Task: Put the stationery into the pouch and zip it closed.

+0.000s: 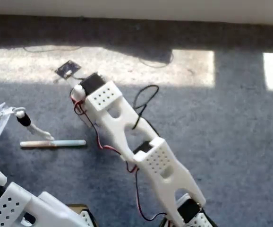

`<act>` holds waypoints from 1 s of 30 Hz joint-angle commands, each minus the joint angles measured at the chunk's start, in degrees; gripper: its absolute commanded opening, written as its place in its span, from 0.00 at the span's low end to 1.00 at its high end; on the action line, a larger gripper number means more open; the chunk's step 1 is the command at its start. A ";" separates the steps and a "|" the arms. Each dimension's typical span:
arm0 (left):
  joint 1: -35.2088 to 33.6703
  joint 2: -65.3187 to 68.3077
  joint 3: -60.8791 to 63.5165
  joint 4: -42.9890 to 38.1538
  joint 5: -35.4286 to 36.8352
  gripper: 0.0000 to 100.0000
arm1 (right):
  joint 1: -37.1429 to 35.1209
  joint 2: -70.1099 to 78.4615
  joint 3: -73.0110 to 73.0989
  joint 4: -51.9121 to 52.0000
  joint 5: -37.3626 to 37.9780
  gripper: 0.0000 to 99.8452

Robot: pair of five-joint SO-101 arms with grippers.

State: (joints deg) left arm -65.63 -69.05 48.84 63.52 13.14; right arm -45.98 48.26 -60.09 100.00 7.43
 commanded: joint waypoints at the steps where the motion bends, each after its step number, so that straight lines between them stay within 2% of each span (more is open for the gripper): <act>1: 1.54 -0.66 -1.10 -1.49 0.44 0.01 | 0.40 -9.98 9.01 0.92 0.18 0.01; 5: 1.54 -0.66 -1.01 -1.49 0.44 0.01 | -0.48 -12.88 18.07 -0.04 -0.26 0.01; 7: 1.54 -0.66 -1.01 -1.49 0.44 0.01 | -0.22 -12.79 20.88 -1.89 -2.99 0.01; 14: 1.45 -0.66 -1.01 -1.58 0.35 0.01 | 0.31 -12.70 27.91 -12.79 -4.04 0.01; 16: 1.45 -0.66 -1.01 -1.58 0.35 0.01 | 0.13 -12.70 28.97 -14.11 -4.13 0.04; 21: 1.19 -0.66 -1.01 -1.76 0.35 0.01 | -0.13 -12.70 28.97 -12.26 -4.04 0.23; 30: 1.10 -0.66 -0.92 -1.76 0.35 0.01 | -2.59 -11.65 28.97 -16.40 -4.22 0.24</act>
State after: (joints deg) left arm -65.63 -69.05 48.84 63.52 13.14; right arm -48.09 39.38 -30.64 85.58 3.74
